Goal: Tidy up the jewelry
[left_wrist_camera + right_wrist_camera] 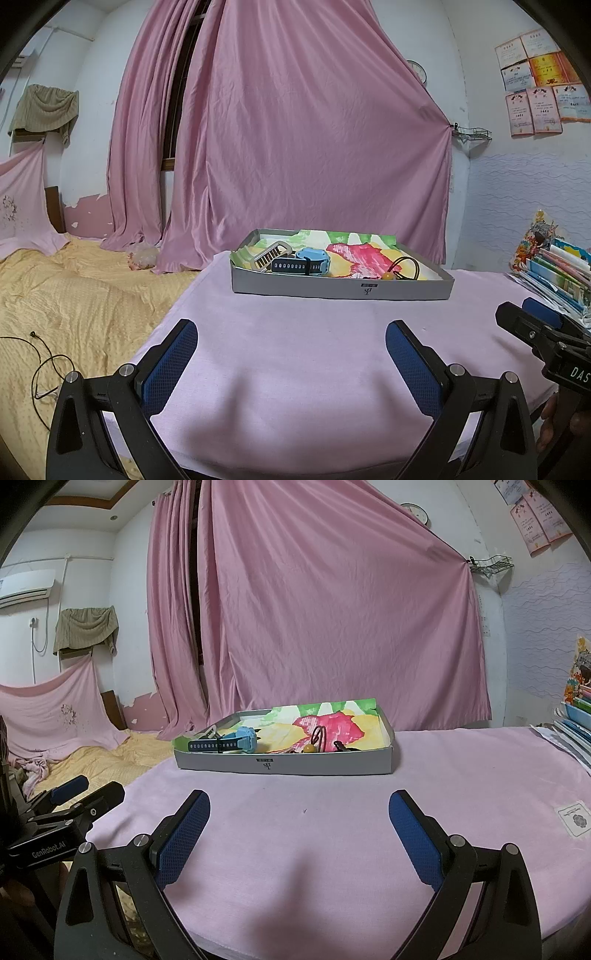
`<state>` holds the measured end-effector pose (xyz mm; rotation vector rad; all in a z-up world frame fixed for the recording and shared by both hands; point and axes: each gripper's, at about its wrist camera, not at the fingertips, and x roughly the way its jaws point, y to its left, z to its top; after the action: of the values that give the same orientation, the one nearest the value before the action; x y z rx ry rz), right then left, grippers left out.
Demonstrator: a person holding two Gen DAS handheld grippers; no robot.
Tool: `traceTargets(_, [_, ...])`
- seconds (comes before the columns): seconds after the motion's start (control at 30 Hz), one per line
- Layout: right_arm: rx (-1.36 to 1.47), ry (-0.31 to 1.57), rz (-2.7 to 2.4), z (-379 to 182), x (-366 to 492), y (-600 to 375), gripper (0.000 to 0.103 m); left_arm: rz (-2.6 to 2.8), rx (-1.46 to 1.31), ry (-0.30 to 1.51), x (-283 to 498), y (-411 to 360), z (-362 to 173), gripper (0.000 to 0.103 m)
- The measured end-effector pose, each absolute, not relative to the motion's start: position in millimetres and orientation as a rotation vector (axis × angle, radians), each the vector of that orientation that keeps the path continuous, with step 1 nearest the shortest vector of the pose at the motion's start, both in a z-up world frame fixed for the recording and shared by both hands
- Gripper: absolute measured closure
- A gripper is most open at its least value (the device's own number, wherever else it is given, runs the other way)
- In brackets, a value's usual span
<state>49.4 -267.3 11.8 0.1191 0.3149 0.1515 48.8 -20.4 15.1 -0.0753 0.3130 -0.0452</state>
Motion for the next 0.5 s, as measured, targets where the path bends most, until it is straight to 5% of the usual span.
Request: traceTargets(0.5, [0.122, 0.318, 0.148, 10.8, 51.1, -268.2, 0.008, -0.042, -0.075, 0.315, 49.3, -19.6, 13.3, 0.001])
